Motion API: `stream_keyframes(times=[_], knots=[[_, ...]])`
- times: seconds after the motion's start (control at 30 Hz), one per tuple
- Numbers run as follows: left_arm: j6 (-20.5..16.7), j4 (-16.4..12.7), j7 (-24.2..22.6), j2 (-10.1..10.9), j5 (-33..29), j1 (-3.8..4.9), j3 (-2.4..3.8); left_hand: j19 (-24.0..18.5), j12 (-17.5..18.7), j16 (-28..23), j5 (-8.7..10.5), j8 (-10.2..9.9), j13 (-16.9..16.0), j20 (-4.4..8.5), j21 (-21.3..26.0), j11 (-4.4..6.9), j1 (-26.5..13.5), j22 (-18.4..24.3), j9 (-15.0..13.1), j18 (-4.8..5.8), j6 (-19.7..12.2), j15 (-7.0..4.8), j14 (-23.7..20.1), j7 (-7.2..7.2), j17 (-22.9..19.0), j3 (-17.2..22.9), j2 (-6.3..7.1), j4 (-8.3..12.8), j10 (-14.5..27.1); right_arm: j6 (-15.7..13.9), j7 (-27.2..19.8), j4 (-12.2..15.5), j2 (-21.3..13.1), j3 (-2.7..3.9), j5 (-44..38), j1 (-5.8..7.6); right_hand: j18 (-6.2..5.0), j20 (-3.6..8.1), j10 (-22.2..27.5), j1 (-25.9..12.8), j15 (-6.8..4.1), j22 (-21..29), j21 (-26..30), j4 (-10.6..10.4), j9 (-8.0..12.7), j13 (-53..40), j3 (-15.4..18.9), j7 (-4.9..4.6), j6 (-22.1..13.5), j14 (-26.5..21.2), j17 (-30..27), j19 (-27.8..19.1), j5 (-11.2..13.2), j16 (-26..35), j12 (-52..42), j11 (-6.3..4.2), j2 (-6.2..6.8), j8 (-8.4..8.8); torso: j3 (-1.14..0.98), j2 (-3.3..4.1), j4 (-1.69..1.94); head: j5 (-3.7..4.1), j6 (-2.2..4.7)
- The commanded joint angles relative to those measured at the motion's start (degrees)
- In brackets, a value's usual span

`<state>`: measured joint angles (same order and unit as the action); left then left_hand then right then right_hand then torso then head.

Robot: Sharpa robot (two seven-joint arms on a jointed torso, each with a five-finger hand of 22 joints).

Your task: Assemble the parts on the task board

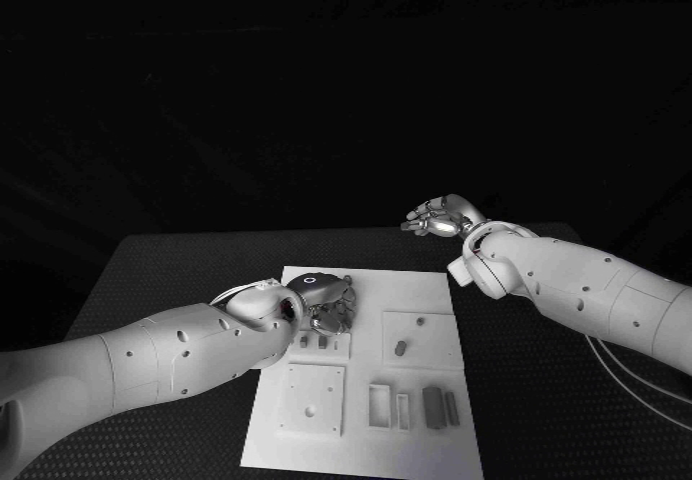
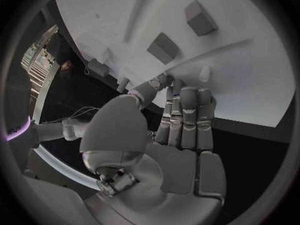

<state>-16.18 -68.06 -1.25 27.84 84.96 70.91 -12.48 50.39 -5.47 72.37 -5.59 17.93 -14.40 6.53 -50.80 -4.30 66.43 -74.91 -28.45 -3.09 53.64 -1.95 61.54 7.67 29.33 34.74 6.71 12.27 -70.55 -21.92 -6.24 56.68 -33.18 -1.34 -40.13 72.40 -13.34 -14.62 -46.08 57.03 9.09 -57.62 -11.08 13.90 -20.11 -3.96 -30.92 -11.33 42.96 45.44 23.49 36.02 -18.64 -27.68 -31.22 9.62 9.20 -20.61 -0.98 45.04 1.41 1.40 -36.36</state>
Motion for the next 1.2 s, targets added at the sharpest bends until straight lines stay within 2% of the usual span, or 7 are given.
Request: stream_keyframes(times=[0.03,0.5,0.73,1.2], knots=[[0.99,0.30,0.63,-0.31,0.43,-0.22,-0.05,0.38,0.27,0.29,-0.07,-0.23,0.21,1.02,-0.25,-0.13,-0.03,-1.12,0.07,-1.66,0.49,-0.02,0.49,0.07,0.04,0.05,-0.73,-0.17,0.04,0.77,-0.64,0.09,0.07,0.01,-0.35,-0.02,-0.92,-0.12,-0.31,-0.29,0.33,0.05,0.40,-0.10,0.10,0.06,0.15,-0.16,-0.38,0.22,-0.06,0.11,-0.37,0.33,0.27,0.01,-0.34,-0.26,0.00,0.08,-0.01,0.04,-0.07],[1.73,0.22,0.18,-0.50,0.19,-0.53,-0.06,0.77,0.36,0.84,-0.26,-0.09,0.37,1.20,-0.76,0.08,0.31,-1.16,0.02,-1.81,1.10,-0.23,0.92,-0.14,0.07,-0.01,-0.99,0.45,-0.68,0.81,-0.66,0.06,0.11,0.01,-0.35,-0.02,-0.93,-0.13,-0.34,-0.25,0.32,0.05,0.46,-0.10,0.11,0.05,0.17,-0.15,-0.37,0.24,-0.09,0.13,-0.35,0.34,0.30,0.00,-0.36,-0.28,-0.08,-0.02,0.02,0.05,-0.41],[2.08,0.59,0.08,-0.77,0.23,-0.78,-0.06,0.79,0.29,1.22,-0.93,0.34,0.46,1.36,-1.00,0.40,1.00,-1.10,-0.14,-1.78,2.29,-0.54,1.30,-0.57,0.02,0.29,-2.06,1.45,-1.74,0.79,-0.65,0.09,0.04,0.01,-0.35,-0.02,-0.94,-0.13,-0.36,-0.25,0.32,0.04,0.48,-0.11,0.11,0.05,0.19,-0.15,-0.36,0.24,-0.10,0.15,-0.35,0.35,0.31,-0.01,-0.36,-0.29,-0.08,0.00,-0.05,0.05,-0.48],[1.80,1.59,0.08,-1.43,0.45,-1.49,-0.07,1.45,0.51,1.44,-2.54,0.54,0.74,1.73,-1.41,0.75,1.01,-0.99,-0.20,-1.75,3.32,-0.90,2.49,-0.86,-0.31,0.51,-2.94,2.45,-2.86,0.79,-0.64,0.35,-0.07,0.01,-0.35,-0.02,-0.94,-0.13,-0.39,-0.24,0.31,0.04,0.52,-0.12,0.12,0.05,0.21,-0.15,-0.35,0.25,-0.12,0.17,-0.34,0.35,0.33,-0.01,-0.37,-0.30,-0.07,0.02,-0.06,0.27,-0.72]])
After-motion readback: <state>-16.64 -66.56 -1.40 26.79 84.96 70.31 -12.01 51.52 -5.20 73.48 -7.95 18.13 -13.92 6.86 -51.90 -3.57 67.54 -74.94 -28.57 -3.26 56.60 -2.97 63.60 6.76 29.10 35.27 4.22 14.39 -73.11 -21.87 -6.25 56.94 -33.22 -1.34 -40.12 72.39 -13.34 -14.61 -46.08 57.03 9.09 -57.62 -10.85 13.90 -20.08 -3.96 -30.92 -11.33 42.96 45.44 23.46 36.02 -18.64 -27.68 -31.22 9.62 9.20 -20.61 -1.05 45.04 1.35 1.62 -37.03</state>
